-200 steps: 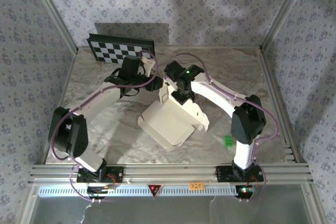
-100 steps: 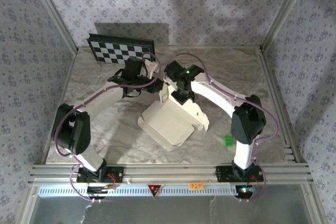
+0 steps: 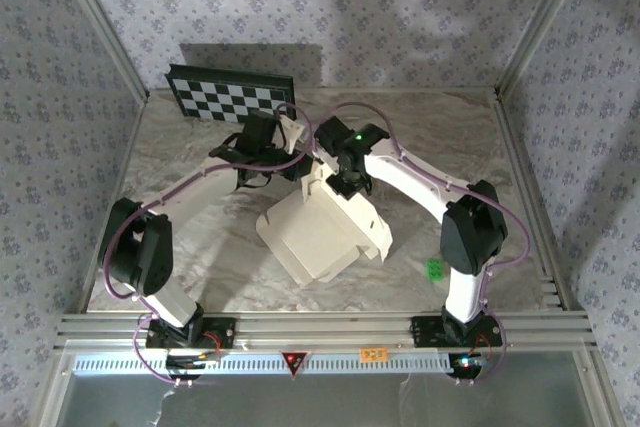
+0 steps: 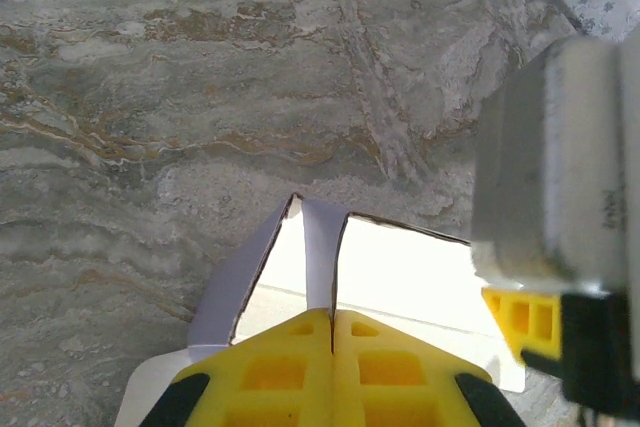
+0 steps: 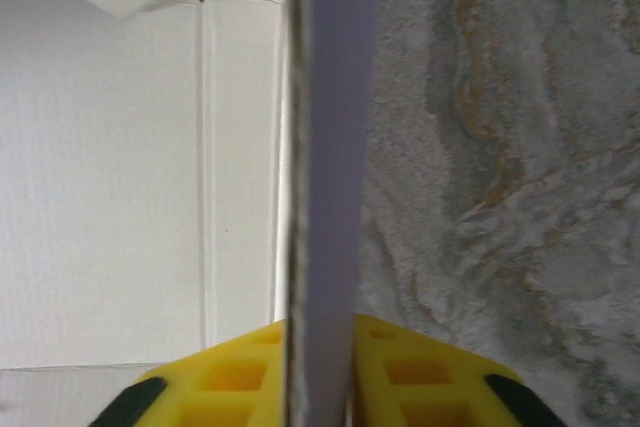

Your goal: Fold the paper box

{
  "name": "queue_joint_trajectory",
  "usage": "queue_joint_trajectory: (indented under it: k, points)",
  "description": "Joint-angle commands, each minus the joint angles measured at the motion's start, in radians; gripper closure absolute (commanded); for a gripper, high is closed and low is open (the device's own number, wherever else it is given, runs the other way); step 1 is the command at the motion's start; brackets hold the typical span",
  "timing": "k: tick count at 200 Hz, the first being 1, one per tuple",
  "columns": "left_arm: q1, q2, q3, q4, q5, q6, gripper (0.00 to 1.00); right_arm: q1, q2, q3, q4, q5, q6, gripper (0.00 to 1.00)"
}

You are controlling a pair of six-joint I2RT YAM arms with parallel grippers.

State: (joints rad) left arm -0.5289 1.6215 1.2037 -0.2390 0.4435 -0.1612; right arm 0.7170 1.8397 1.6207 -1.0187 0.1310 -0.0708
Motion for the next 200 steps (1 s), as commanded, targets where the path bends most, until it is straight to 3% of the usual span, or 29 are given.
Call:
queue_joint_trajectory:
  k: [1,38,99,163,200]
  points:
    - [-0.016,0.002,-0.012,-0.092,-0.018,0.022,0.96,-0.001,-0.042,-0.007,-0.028,-0.048,0.017,0.76]
    - [-0.020,-0.003,-0.027,-0.091,-0.030,0.020,0.96,-0.005,-0.078,0.007,-0.038,-0.066,0.026,0.63]
    - [-0.026,-0.021,-0.071,-0.072,-0.064,0.019,0.96,-0.010,-0.153,0.038,-0.050,-0.118,0.038,0.54]
    - [-0.031,-0.037,-0.113,-0.058,-0.077,0.016,0.96,-0.063,-0.230,0.035,0.021,-0.255,0.131,0.53]
    - [-0.032,-0.041,-0.122,-0.056,-0.080,0.017,0.96,-0.108,-0.201,-0.001,0.023,-0.294,0.191,0.55]
